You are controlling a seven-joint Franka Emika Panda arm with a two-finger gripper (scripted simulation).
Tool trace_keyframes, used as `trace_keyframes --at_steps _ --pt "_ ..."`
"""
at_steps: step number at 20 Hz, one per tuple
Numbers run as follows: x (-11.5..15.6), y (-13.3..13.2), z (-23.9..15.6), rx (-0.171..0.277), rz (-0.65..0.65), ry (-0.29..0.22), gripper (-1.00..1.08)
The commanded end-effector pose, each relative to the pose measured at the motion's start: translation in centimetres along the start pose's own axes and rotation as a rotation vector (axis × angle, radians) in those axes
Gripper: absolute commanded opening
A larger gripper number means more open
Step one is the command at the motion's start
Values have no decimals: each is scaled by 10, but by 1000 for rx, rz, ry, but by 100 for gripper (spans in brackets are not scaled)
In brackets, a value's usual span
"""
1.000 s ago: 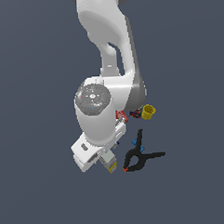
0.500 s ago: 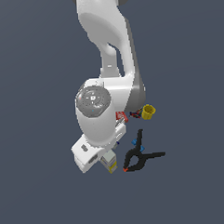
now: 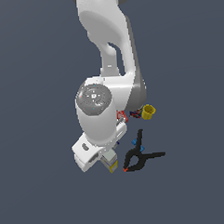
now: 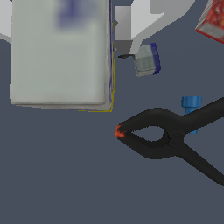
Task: Pick up a designated object from a clutter of objects.
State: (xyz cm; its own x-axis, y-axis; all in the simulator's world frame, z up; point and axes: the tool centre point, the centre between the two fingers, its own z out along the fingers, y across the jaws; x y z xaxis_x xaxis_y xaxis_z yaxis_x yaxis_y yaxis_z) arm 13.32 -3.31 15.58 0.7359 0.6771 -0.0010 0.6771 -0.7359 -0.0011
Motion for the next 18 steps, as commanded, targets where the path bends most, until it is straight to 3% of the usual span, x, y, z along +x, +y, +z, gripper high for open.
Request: trace_keyframes --at_steps 1,8,18 --pt "2 -3 -7 -1 -1 1 -100" --pt "9 -25 -50 -1 -1 0 -100" --pt "29 -78 -153 -2 -1 0 -100"
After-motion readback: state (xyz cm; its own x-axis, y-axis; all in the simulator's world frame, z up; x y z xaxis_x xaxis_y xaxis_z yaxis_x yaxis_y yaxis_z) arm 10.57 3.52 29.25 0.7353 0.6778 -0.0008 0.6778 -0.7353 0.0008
